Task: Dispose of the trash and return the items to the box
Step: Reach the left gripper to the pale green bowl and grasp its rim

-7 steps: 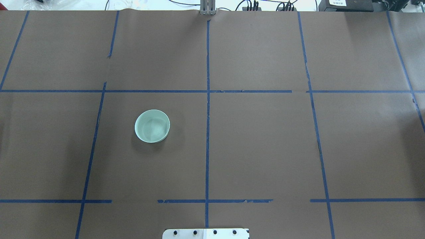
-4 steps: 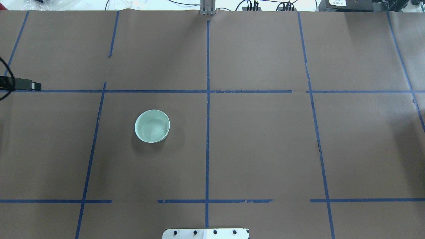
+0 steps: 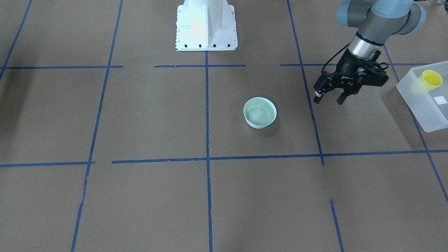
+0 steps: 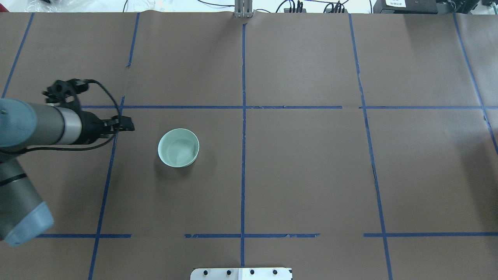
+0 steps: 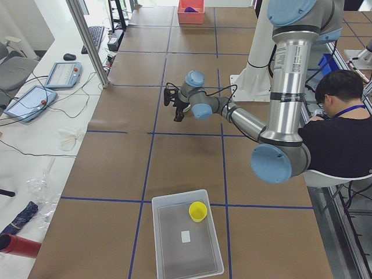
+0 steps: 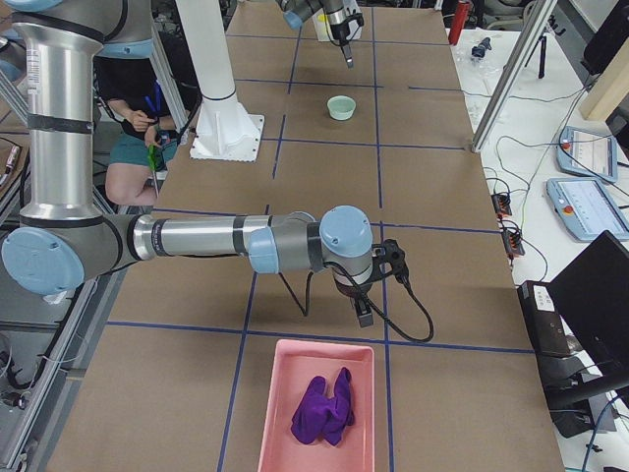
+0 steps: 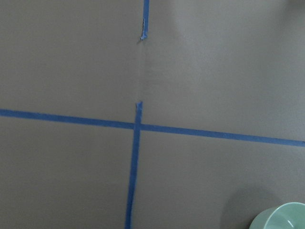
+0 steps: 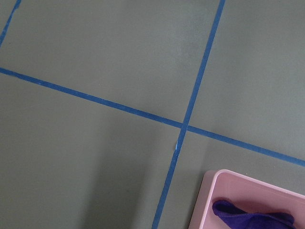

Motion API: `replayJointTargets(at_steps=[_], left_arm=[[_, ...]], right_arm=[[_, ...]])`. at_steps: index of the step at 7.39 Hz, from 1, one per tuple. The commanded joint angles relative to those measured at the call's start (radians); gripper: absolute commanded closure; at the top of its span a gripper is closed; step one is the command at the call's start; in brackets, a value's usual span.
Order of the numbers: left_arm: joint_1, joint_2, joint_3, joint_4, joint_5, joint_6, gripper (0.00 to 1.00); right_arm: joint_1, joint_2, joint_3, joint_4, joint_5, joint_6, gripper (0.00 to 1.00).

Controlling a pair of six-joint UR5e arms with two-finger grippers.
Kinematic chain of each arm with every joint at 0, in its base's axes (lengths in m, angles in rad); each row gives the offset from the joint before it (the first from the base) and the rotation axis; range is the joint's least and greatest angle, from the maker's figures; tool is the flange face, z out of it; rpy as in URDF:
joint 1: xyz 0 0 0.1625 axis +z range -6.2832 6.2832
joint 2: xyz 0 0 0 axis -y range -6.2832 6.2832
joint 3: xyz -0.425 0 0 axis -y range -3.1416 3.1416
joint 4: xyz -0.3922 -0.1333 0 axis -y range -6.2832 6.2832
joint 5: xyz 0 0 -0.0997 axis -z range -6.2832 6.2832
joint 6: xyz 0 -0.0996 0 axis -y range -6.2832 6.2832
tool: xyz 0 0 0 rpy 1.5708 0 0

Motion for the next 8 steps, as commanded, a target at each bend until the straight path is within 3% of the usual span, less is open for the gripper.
replayJointTargets(at_steps=[1,2,4,5,6,8], left_arm=[[0.110,-0.138,0.087,0.094,0.075,-0.174,0.30],[0.124,-0.141,0.098,0.094,0.075,-0.179,0.32],[0.133,-0.143,0.121,0.096,0.092,-0.176,0.51],[0.139,-0.143,0.119,0.097,0.090,-0.170,0.80],[0.139,-0.141,0.113,0.097,0.089,-0.166,1.00],[0.119,-0.123,0.049,0.103,0.081,-0.050,1.00]], right_arm=[[0.001,-0.001,0.000,0.000,0.000,-0.002,0.00],[0.001,-0.001,0.002,0.000,0.000,0.000,0.00],[0.000,-0.001,0.002,0.000,-0.002,0.000,0.00],[0.000,0.000,0.002,0.000,-0.002,0.000,0.00],[0.001,0.000,0.002,0.002,-0.002,0.000,0.00],[0.000,0.000,0.002,0.000,-0.002,0.000,0.00]])
